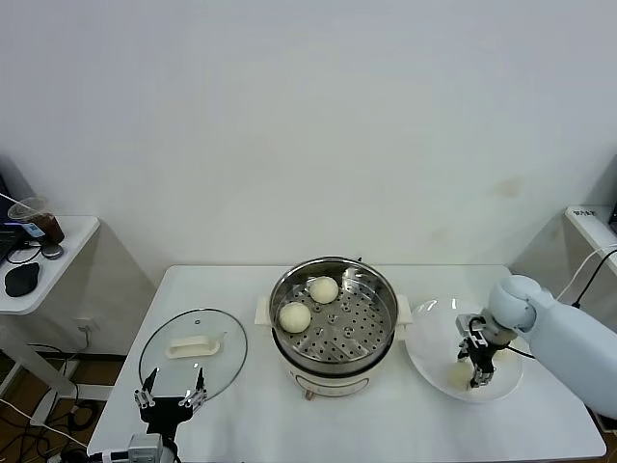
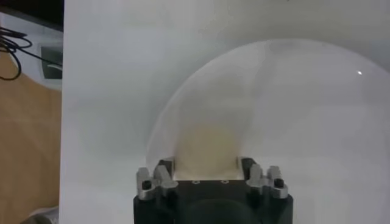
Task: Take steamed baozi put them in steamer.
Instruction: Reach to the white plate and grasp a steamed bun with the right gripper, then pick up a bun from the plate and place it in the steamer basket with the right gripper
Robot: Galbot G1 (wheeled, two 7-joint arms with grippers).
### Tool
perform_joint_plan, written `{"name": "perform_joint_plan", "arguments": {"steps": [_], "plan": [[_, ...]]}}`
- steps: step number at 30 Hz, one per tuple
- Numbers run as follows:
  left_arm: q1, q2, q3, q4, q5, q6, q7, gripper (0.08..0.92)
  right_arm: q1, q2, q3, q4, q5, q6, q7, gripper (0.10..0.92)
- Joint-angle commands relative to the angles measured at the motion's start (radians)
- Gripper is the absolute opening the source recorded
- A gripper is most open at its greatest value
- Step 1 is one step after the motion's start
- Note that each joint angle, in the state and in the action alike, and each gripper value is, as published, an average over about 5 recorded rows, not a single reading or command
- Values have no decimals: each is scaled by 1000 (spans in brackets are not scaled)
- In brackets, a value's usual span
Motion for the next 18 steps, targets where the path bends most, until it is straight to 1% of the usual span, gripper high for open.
{"name": "perform_joint_plan", "arguments": {"steps": [1, 5, 9, 11, 14, 18], "plan": [[-10, -1, 9, 0, 3, 2, 1, 823, 66, -22, -14, 8, 34, -5, -6, 581], [-14, -3, 16, -4, 5, 2, -1, 823, 195, -49, -94, 30, 99, -16, -8, 565], [-16, -1, 15, -1, 28, -2, -14, 823, 498, -31, -307, 35, 215, -18, -9, 555], [-17, 0, 13, 3, 42, -4, -22, 823, 668, 17, -421, 20, 280, -15, -12, 553], [-16, 2, 10, 1, 46, -4, -29, 823, 881, 129, -541, -7, 371, -11, -18, 554], [-13, 2, 9, -19, 45, -4, -31, 823, 1023, 271, -607, -34, 458, 0, -30, 557]]}}
